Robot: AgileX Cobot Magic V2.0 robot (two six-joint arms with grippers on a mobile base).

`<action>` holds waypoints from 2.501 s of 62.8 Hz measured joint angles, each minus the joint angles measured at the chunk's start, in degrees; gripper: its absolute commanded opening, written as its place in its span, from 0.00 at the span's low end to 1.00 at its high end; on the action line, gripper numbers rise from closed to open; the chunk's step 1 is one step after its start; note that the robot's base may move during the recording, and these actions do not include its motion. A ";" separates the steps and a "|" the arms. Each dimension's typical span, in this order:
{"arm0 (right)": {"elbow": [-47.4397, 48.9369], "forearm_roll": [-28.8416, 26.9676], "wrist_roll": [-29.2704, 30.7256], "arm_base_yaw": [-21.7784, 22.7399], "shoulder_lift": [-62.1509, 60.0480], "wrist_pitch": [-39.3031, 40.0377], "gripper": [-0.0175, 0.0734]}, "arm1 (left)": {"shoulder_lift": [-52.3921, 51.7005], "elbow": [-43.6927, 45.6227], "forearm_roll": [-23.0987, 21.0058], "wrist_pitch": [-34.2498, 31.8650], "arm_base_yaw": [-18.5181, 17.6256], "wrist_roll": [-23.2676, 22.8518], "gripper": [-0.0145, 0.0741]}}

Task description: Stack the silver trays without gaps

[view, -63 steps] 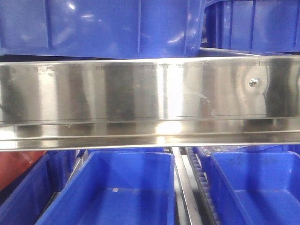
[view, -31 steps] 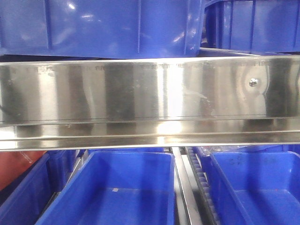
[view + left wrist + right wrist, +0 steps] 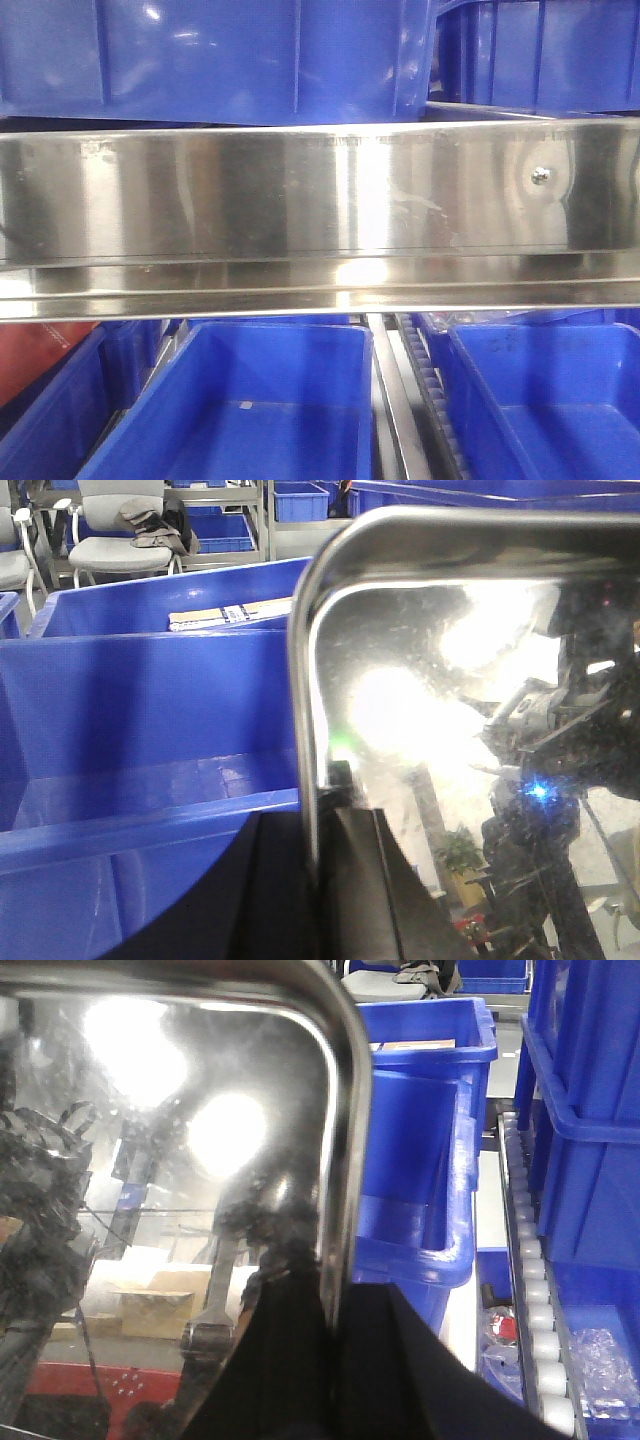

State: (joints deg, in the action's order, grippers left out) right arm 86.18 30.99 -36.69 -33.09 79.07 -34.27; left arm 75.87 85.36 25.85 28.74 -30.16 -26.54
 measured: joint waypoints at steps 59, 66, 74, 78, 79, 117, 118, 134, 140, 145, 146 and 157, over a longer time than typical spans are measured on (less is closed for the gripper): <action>0.00 0.00 0.00 0.00 0.00 0.00 0.10 | 0.00 0.00 0.10 0.00 0.00 0.10 0.15; 0.00 0.00 0.00 0.00 0.00 0.00 0.10 | 0.00 0.00 0.10 0.00 0.00 0.10 0.15; 0.00 -0.08 0.00 0.00 0.00 0.00 0.10 | 0.00 0.00 0.10 -0.28 0.00 0.10 0.15; 0.00 -0.08 0.00 0.00 0.00 0.00 0.10 | 0.00 0.00 0.10 -0.33 0.00 0.10 0.15; 0.00 -0.08 0.00 0.00 0.00 0.00 0.10 | 0.00 0.00 0.10 -0.33 0.00 0.10 0.15; 0.00 -0.08 0.00 0.00 0.00 0.00 0.10 | 0.00 0.00 0.10 -0.43 0.00 0.21 0.15; 0.00 -0.08 0.00 0.00 0.00 0.00 0.10 | 0.00 0.00 0.10 -0.43 0.00 0.21 0.15; 0.00 -0.08 0.00 0.00 0.00 0.00 0.10 | 0.00 0.00 0.21 -0.43 0.00 0.21 0.15; 0.00 -0.08 0.00 0.00 0.00 0.00 0.10 | 0.00 0.00 0.21 -0.43 0.00 0.21 0.15; 0.00 -0.08 0.00 0.00 0.00 0.00 0.10 | 0.00 0.00 0.21 -0.43 0.00 0.21 0.15; 0.00 -0.08 0.00 0.00 0.00 0.00 0.10 | 0.00 0.00 0.21 -0.43 0.00 0.21 0.15; 0.00 -0.08 0.00 0.00 0.00 0.00 0.10 | 0.00 0.00 0.21 -0.43 0.00 0.21 0.15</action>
State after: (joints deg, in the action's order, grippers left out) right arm 86.18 30.91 -36.69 -33.09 79.07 -34.27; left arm 75.87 85.36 26.05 28.31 -30.16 -26.33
